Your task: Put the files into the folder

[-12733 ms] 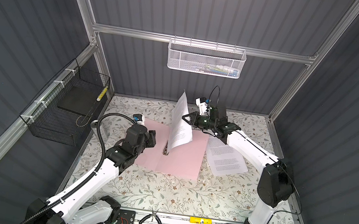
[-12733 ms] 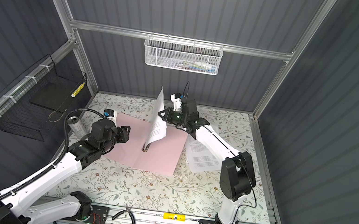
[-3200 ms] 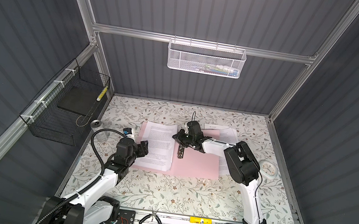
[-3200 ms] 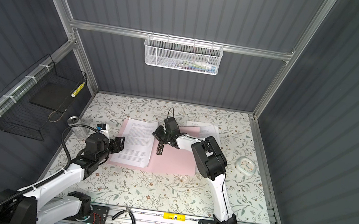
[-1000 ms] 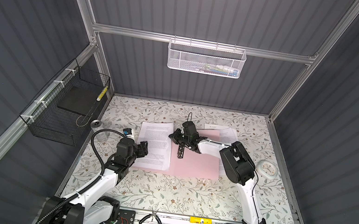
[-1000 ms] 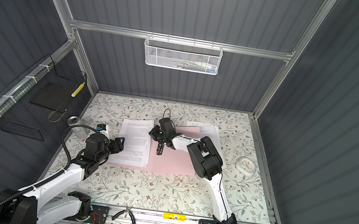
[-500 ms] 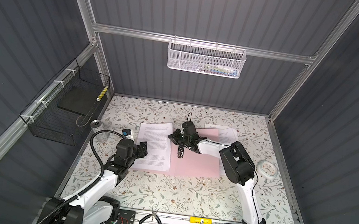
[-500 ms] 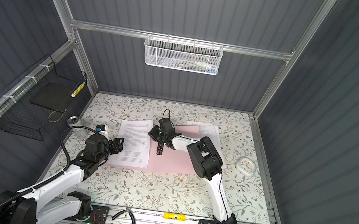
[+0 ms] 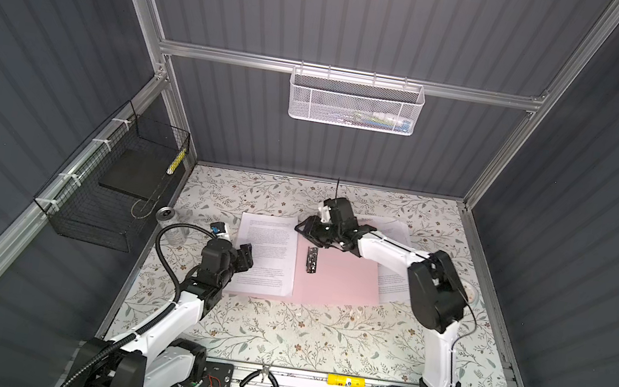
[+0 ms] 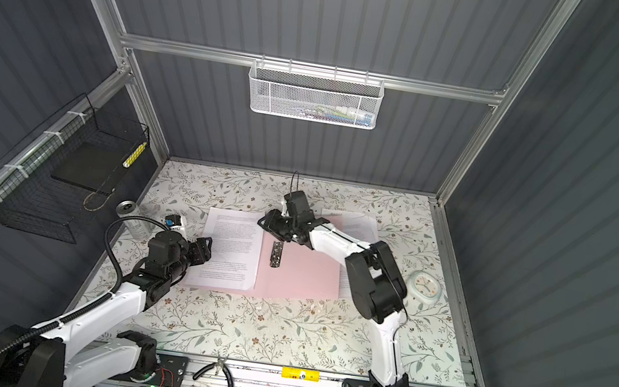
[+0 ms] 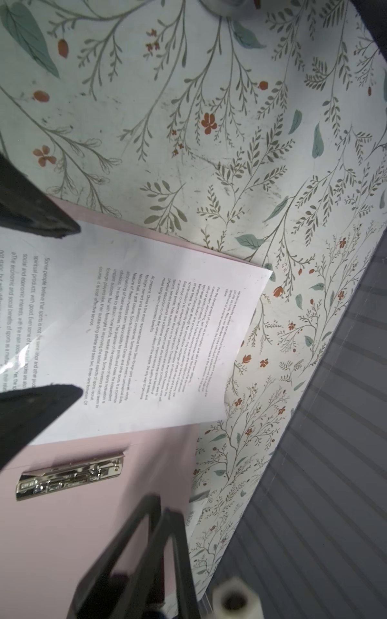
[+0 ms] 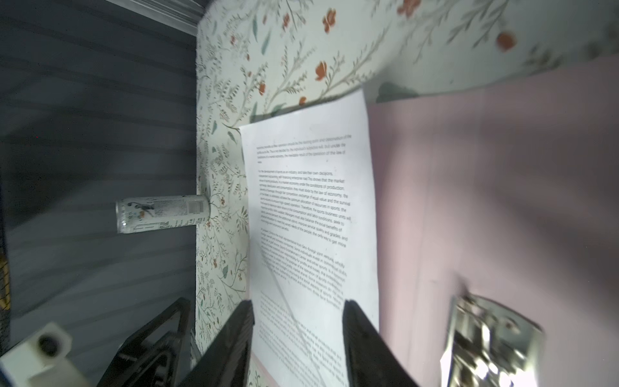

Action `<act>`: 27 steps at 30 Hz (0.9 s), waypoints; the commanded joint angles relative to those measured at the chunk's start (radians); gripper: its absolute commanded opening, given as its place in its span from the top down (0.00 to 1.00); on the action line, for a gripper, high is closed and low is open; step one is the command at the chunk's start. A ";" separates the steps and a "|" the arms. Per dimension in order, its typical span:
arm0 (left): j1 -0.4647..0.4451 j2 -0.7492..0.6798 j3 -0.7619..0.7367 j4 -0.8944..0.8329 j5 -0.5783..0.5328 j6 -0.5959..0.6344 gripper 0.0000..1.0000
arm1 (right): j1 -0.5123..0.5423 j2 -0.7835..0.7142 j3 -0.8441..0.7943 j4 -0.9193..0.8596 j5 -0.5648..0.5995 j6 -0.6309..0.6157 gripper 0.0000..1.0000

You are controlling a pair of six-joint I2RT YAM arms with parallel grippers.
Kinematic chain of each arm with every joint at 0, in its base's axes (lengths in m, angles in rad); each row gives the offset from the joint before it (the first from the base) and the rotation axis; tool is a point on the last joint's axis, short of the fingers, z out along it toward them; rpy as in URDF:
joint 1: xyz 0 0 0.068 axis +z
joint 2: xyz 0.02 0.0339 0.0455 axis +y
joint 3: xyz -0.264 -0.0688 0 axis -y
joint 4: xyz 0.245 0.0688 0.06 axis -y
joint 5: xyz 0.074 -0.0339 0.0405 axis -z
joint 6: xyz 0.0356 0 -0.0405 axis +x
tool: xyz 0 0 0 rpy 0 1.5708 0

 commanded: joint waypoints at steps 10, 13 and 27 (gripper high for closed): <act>0.007 0.051 0.038 0.020 -0.020 0.037 0.29 | -0.370 -0.528 -0.477 -0.316 -0.002 -0.276 0.55; 0.007 0.061 0.037 0.031 -0.016 0.035 0.29 | -0.429 -0.556 -0.541 -0.316 -0.021 -0.300 0.56; 0.007 0.073 0.044 0.038 -0.009 0.040 0.30 | -0.479 -0.385 -0.668 -0.019 -0.283 -0.199 0.71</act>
